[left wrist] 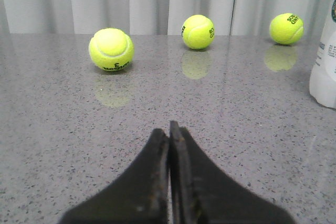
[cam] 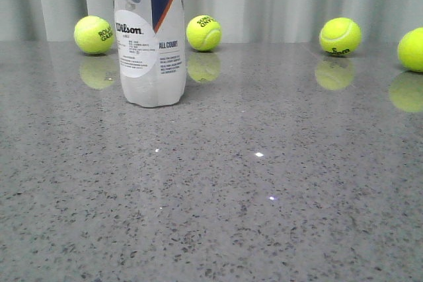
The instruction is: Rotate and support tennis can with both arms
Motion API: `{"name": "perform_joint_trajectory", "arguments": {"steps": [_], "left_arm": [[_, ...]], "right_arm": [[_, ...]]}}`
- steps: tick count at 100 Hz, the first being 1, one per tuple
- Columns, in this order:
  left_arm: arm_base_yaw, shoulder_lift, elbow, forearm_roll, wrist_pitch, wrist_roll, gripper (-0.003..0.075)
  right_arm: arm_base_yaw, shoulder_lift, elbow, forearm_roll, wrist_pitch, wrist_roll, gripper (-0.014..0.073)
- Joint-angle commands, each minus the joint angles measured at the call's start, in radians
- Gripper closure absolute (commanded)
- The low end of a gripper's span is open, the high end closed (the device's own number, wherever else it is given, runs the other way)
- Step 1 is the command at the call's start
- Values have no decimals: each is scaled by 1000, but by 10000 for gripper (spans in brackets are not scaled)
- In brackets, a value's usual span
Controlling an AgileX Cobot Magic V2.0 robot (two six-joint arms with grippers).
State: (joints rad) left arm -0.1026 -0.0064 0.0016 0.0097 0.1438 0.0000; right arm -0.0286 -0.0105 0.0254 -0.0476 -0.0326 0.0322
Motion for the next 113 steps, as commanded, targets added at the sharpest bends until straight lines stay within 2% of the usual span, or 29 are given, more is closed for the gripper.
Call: {"name": "perform_joint_trajectory", "arguments": {"steps": [1, 30, 113], "left_arm": [[3, -33, 44, -10, -83, -13, 738], [3, -33, 44, -10, -83, -13, 738], [3, -33, 44, -10, -83, -13, 738]], "right_arm": [[-9, -17, 4, -53, -68, 15, 663], [-9, -17, 4, -61, 27, 15, 663], [-9, -17, 4, -61, 27, 15, 663]]}}
